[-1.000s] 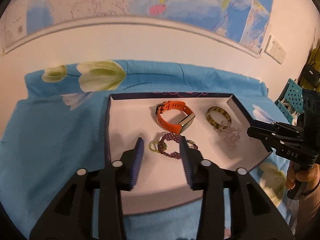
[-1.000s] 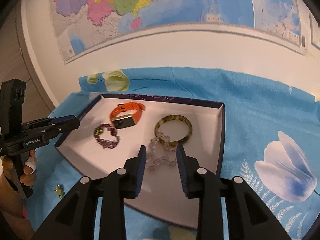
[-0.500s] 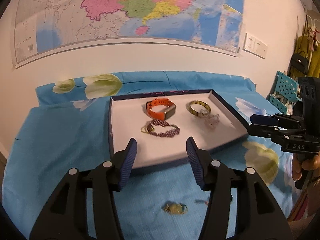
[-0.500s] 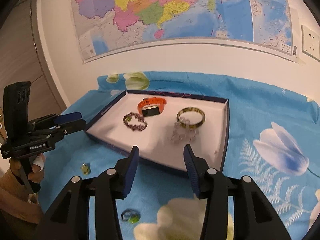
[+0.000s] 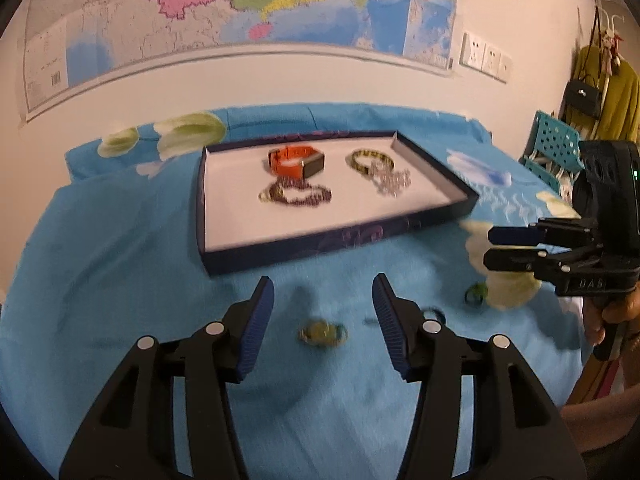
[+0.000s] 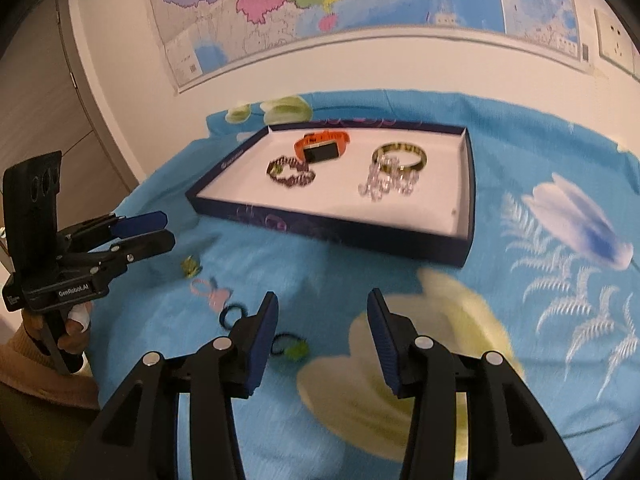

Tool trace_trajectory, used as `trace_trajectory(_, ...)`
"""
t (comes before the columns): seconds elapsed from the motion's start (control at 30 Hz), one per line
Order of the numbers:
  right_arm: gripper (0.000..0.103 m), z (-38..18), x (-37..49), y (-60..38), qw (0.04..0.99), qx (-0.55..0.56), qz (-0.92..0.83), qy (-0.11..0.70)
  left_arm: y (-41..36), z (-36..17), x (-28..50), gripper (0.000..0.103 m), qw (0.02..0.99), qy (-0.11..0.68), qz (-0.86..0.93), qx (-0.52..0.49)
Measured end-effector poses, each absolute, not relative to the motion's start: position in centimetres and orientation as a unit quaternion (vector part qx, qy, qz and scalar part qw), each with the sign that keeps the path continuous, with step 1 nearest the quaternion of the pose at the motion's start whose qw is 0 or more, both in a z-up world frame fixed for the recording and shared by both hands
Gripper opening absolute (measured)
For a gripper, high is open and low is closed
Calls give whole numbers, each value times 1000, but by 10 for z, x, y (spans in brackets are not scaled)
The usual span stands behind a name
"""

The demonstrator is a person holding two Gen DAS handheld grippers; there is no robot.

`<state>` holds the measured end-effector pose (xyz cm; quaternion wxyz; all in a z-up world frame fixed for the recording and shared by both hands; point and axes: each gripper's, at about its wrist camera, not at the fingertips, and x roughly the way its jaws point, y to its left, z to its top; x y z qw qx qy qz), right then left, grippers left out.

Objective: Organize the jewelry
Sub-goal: 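Move both tools back to the small items on the cloth, then grasp the pink charm with the left tool while the right tool grasps the black hair tie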

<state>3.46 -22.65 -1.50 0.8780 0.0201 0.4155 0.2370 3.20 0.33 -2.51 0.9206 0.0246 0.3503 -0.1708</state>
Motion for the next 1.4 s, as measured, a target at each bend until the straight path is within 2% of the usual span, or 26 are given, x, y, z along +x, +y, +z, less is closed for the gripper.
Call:
trace_trajectory(0.67,44,-34,16,-209,869,8,240,433,7,-49,35,41,902,404,-155,9)
trace_trajectory(0.97,44,-35,17,-203,869,4,239,434,10,-51,40,30,897,414,-153,-2)
trace_trajectory(1.27,42,-35,18,-201,868,1,239,435,-18,-38,20,30,897,380,-224,30)
trace_trajectory(1.4,36,-35,17,-203,869,3,237,434,-34,-40,22,31,889,385,-245,39)
